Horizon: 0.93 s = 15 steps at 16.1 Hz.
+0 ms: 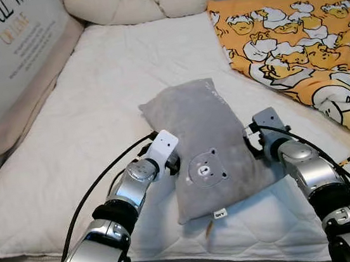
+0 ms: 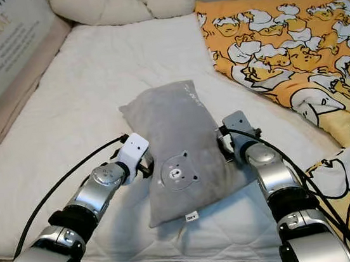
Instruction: Clean up the room
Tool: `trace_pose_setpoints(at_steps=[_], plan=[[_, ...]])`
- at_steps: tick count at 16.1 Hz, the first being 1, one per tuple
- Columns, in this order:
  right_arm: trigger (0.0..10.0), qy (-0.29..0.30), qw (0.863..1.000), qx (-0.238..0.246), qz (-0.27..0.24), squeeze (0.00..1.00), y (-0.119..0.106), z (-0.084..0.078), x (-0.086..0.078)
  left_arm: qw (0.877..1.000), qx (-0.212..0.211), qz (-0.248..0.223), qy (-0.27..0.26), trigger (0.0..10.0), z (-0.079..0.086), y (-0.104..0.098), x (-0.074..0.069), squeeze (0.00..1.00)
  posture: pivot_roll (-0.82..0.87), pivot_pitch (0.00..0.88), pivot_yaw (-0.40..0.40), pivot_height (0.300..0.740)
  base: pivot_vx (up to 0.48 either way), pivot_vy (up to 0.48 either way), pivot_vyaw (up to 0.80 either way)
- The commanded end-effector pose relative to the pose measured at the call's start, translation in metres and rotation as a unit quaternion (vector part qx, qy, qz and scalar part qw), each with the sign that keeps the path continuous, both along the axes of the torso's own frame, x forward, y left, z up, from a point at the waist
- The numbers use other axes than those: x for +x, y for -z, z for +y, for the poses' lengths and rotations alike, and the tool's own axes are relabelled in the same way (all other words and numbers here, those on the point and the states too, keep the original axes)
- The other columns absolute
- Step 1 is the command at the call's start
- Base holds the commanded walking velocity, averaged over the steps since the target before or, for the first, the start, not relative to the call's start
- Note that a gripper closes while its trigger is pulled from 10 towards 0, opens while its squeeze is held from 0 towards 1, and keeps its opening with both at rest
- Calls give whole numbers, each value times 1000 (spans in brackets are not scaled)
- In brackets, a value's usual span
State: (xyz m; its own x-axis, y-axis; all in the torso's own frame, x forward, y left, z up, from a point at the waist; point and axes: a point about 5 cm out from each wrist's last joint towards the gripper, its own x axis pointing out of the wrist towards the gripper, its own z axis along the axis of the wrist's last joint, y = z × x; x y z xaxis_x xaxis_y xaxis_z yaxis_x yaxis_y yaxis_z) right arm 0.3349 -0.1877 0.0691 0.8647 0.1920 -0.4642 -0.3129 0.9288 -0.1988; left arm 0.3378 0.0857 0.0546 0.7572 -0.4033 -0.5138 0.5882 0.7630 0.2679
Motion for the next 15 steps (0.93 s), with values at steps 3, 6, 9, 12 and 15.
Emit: trace_pose_setpoints(at_steps=[3,6,9,12,15], plan=[[10000,-70,989,131,-18,0,-21,40,-2,989,-143,-14,43,10000,-26,-27,7,0,80,0,11,740,0,0,0],[10000,-115,974,197,-4,0,-33,41,-27,982,-165,-34,89,10000,-4,-41,2,0,87,0,8,740,0,0,0],[10000,-130,972,182,75,0,-14,27,-67,980,-146,-38,127,10000,20,-44,-19,0,89,0,10,740,0,0,0],[10000,-83,976,171,110,0,-1,9,-82,981,-117,-6,156,10000,32,-36,-41,0,90,0,16,740,0,0,0],[10000,9,978,174,115,1000,10,-23,-81,988,-134,32,73,10000,64,-16,-39,1000,87,0,23,740,0,0,0]])
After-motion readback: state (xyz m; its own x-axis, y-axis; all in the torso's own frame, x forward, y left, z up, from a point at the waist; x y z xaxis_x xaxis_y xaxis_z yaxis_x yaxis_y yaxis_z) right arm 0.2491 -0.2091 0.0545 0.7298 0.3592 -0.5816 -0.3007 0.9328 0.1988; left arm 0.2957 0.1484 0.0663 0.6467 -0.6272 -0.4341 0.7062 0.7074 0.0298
